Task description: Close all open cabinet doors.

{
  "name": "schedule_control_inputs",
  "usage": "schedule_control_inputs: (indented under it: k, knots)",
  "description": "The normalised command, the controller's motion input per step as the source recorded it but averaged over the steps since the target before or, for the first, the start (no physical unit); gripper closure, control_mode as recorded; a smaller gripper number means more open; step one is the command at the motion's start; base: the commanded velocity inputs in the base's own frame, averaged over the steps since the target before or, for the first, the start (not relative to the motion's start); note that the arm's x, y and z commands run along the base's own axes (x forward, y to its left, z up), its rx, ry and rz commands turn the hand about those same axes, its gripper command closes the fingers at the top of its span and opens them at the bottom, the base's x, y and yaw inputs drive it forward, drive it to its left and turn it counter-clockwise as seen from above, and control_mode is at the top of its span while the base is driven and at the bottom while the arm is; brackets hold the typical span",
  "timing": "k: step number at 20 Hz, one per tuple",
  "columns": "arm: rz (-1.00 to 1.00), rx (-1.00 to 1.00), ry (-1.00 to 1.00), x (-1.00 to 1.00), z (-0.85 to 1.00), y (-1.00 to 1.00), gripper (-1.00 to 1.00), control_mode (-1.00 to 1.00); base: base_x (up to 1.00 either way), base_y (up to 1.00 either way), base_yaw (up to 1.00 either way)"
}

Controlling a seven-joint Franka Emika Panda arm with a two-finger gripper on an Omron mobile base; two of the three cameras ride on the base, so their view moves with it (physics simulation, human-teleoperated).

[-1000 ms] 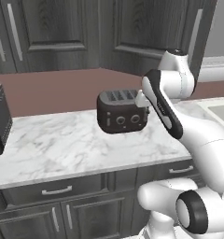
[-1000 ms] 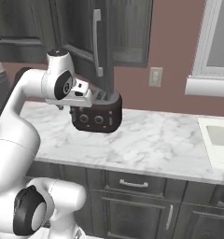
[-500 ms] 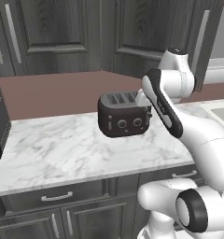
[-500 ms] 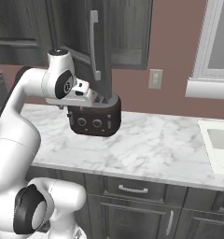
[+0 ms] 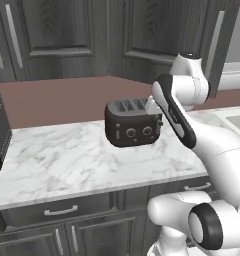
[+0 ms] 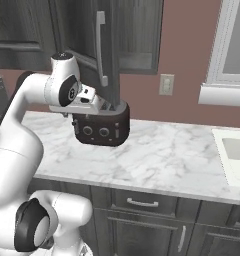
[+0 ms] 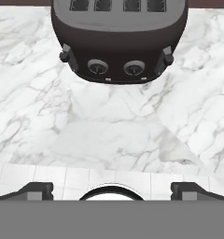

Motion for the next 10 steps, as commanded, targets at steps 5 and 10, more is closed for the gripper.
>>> schedule_control_inputs:
  k: [5,10]
  knots:
    - [0.0,-0.03,-0.13,-0.02,0.0,0.05,-1.0,-1.0,0.0,0.0,0.0]
    - [0.0,-0.13,-0.38,-0.29,0.2,0.17,-1.0,-1.0,0.0,0.0,0.0]
